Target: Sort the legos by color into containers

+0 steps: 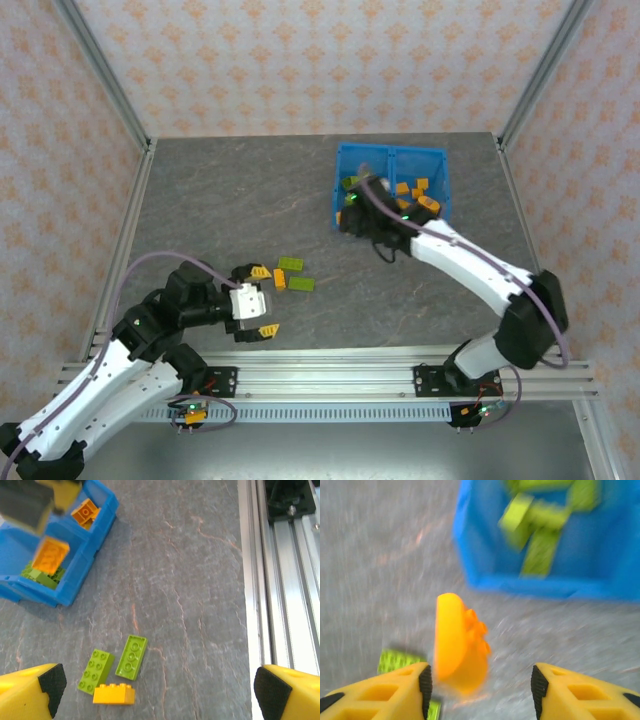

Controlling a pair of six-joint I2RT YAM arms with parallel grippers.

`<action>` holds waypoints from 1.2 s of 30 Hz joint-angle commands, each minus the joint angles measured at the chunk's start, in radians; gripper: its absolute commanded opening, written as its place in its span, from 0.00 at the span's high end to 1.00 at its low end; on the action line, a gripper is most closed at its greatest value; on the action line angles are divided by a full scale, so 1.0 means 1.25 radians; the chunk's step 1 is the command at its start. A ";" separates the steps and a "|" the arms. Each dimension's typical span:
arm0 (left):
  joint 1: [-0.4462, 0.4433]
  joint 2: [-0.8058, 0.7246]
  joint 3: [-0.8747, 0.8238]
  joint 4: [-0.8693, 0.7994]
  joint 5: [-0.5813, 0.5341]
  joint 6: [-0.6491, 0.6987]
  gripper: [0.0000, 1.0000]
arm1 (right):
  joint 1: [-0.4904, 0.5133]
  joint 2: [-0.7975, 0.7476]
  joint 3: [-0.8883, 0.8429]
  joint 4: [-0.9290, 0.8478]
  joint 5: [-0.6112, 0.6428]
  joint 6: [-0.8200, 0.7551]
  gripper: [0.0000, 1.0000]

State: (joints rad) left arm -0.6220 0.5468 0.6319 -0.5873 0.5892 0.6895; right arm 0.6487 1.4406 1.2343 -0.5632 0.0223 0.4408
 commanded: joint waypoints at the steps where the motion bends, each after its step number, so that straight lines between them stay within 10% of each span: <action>1: -0.005 0.045 0.030 0.119 -0.005 -0.122 0.00 | -0.108 -0.027 0.005 -0.035 0.075 -0.022 0.46; 6: -0.006 0.126 0.104 0.076 -0.148 -0.265 0.00 | -0.303 0.074 0.099 -0.057 -0.028 -0.045 0.47; 12: -0.006 0.141 0.151 -0.010 -0.337 -0.461 0.00 | -0.320 0.123 0.164 -0.074 -0.151 -0.066 0.41; 23: -0.014 0.161 0.059 0.166 -0.266 -0.550 0.00 | -0.295 -0.178 -0.224 -0.194 0.038 0.142 0.01; 36: -0.068 0.262 0.083 0.177 -0.278 -0.504 0.00 | -0.577 -0.224 -0.417 -0.263 0.018 0.311 0.01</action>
State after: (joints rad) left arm -0.6952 0.8818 0.7273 -0.4046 0.2535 0.0502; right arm -0.0059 1.1545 0.7567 -0.8936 0.0853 0.7898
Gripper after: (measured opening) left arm 0.998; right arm 0.994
